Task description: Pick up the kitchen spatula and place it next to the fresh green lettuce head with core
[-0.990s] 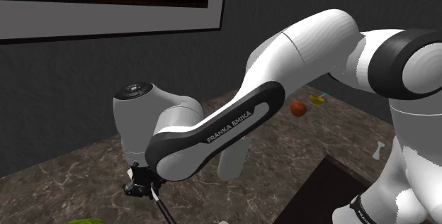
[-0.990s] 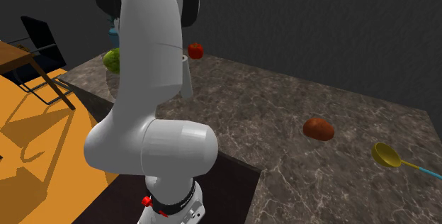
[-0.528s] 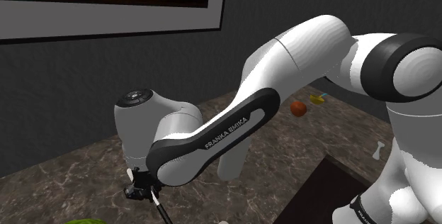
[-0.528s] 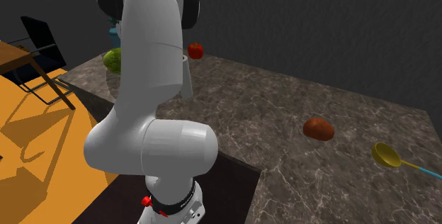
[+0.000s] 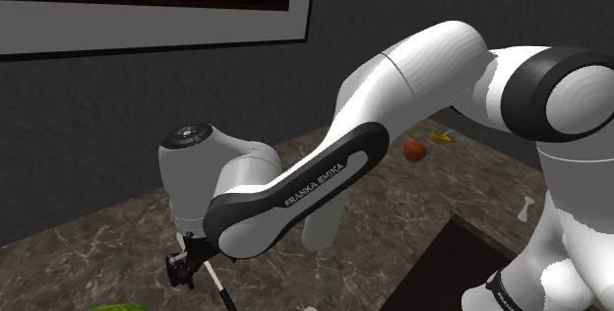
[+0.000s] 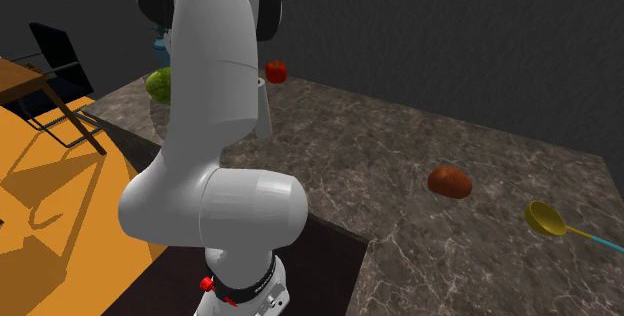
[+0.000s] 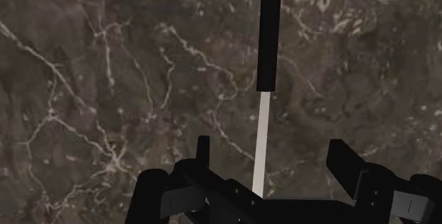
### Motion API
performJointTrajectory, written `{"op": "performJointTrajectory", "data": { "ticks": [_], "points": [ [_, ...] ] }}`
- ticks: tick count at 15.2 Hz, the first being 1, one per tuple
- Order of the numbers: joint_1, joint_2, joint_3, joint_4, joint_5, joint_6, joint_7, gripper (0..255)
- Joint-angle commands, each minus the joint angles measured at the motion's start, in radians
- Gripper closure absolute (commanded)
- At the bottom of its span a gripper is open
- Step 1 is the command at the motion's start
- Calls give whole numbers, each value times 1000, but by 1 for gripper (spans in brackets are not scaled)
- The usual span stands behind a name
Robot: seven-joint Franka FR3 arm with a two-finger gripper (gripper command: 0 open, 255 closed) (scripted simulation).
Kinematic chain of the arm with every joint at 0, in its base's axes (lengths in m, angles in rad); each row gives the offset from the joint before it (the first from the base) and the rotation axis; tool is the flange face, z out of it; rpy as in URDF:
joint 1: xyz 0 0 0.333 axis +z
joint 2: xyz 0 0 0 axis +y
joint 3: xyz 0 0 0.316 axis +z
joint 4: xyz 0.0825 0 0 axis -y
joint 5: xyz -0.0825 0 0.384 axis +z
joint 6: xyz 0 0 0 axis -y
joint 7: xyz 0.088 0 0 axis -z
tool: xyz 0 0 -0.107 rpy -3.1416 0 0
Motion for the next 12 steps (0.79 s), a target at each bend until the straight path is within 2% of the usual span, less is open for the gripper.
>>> {"op": "performJointTrajectory", "data": {
  "ticks": [1, 5, 12],
  "points": [
    [0, 0, 0, 0, 0, 0, 0, 0],
    [-17, -68, 24, 25, 32, -91, -19, 0],
    [-17, -69, 24, 25, 32, -91, -19, 0]
  ]
}}
